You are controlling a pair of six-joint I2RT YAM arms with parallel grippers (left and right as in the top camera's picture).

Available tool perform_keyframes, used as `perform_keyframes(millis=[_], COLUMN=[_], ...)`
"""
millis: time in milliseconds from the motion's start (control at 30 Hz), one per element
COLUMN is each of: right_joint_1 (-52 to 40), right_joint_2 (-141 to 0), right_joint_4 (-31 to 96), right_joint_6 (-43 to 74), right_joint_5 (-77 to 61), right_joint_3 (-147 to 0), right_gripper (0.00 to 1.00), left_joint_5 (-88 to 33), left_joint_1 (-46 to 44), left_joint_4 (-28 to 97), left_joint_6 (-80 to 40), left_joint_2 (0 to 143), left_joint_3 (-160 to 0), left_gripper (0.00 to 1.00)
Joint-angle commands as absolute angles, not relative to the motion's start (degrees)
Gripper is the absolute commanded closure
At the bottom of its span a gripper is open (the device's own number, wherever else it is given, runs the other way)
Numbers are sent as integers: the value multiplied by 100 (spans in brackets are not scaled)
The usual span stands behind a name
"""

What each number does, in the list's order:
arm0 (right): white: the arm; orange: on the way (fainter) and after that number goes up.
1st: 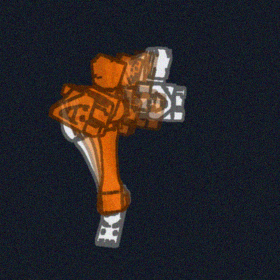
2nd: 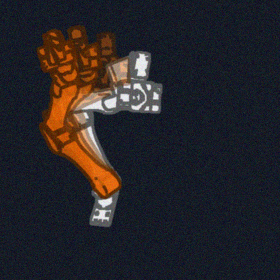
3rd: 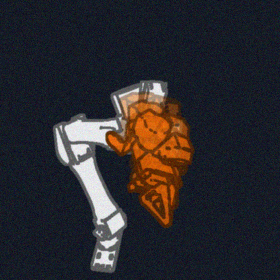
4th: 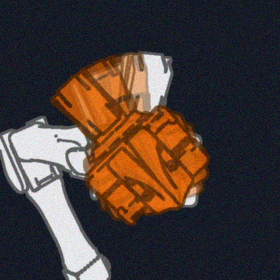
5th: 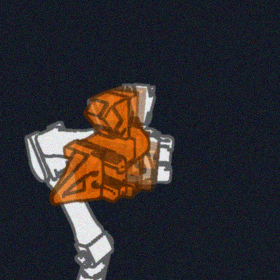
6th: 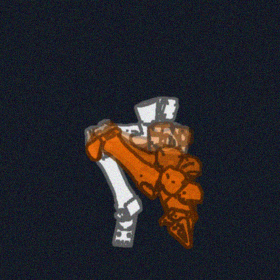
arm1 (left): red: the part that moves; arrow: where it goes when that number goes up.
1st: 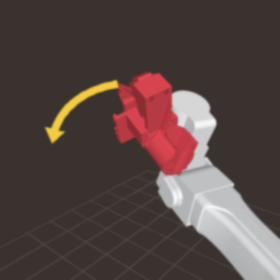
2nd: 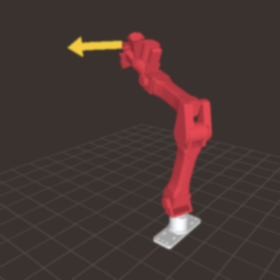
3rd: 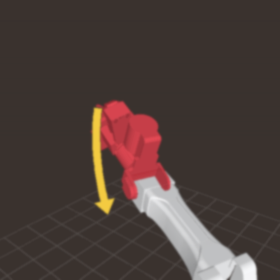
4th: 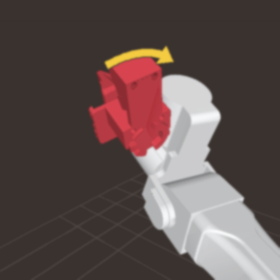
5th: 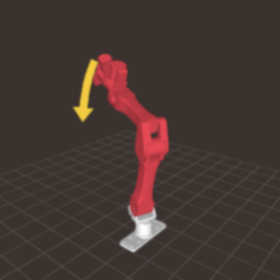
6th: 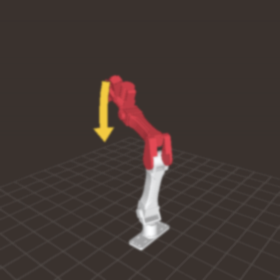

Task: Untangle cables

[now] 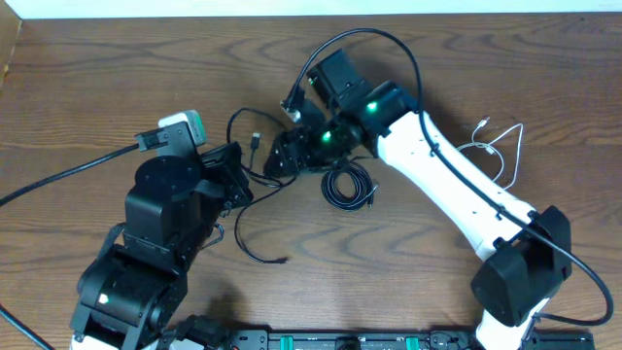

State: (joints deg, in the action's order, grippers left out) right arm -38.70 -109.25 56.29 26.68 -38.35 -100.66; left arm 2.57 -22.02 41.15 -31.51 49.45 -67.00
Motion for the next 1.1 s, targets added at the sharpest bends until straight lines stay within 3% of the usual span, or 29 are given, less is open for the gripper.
perform_keyframes(millis=[0,100,200,333,467,1067], right_joint_1=[-4060,-4069,-4001,-3826,-3658,-3695], right_joint_2=[-10890,-10890,-10890,-10890,-10890,-10890], right_joint_4=[5846,6036,6139,6257,6302,6351], right_joint_6=[3341,3533,3535,3511,3516,3640], right_joint_5=[-2255,-1680,-1435,-1249,-1109,-1258], right_joint_3=[-10044,-10044,-10044,-10044,-10044,-10044], right_gripper=[52,83,98,99,99,99], left_joint_5=[60,64,436,1944,3203,3345], left_joint_1=[-2204,-2204,-2204,-2204,-2154,-1256], left_joint_4=[4060,4062,4150,4912,5577,5295], left_joint_6=[-3173,-3033,-2912,-2963,-3806,-3865], left_joint_2=[4786,4703,4663,4661,4659,4654], left_joint_3=[-6775,-6775,-6775,-6775,-6775,-7450], left_gripper=[92,93,92,92,92,92])
